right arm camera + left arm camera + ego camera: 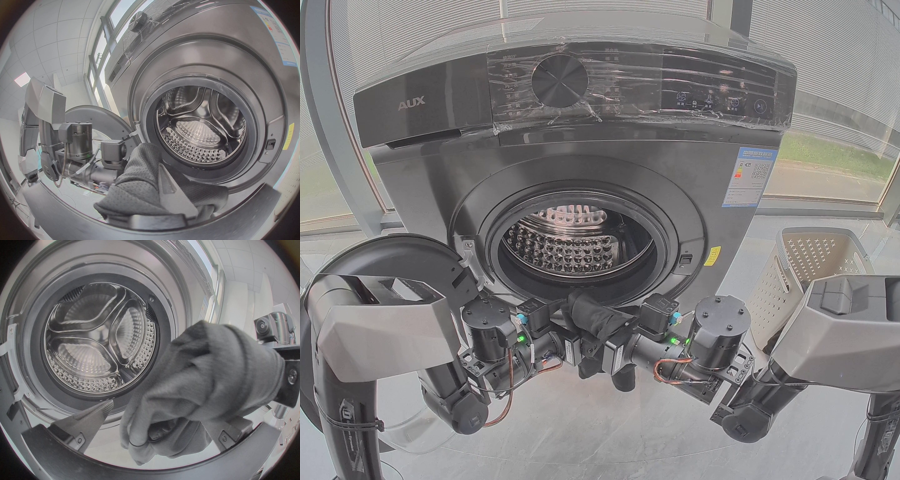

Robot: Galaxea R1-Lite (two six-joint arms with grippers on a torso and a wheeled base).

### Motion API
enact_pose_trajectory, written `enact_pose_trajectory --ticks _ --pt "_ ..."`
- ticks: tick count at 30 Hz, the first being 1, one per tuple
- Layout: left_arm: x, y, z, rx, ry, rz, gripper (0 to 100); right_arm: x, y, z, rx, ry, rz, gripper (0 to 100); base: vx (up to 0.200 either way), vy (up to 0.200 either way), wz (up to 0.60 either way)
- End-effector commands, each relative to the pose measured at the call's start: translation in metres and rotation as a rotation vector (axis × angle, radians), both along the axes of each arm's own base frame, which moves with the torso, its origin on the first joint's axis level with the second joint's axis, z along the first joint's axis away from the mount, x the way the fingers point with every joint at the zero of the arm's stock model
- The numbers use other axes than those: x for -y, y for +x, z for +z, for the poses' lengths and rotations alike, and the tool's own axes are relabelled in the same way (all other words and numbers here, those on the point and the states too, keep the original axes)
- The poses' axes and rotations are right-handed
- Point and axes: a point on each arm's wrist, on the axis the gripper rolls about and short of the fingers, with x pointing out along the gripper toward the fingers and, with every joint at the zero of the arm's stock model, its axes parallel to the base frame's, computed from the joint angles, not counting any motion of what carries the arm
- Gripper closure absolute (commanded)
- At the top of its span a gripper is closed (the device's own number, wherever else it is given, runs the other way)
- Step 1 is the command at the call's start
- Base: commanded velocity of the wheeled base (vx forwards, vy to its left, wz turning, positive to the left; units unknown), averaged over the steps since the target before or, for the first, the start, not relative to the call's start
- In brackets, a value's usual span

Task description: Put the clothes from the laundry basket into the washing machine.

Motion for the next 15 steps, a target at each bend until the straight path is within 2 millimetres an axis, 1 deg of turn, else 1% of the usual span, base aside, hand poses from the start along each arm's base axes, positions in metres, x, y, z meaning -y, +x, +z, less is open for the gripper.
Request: enact_pose_trajectory --ticks 1,4,5,15 --pt "0.0044 0.0066 -0.0081 -0.003 0.002 0.005 0 0.0028 -0.0051 0.0019 -0.006 -0.001 0.007 100 0.000 0.000 0.00" --pt "0.0040 0.0061 -0.0114 -0.011 0.009 0.008 0 0.0043 -0.0058 0.0030 0.000 0.006 0.005 100 0.000 0.000 0.00" --pt "0.0041 0.0061 -0.0120 -0.013 0.010 0.008 100 0.0041 -0.0056 0.0033 0.001 0.007 0.005 100 0.000 0.000 0.00" --pt "0.0033 0.0048 -0.0084 -0.006 0.006 0.006 100 0.0091 -0.0046 0.0073 0.002 0.013 -0.013 100 0.000 0.000 0.00"
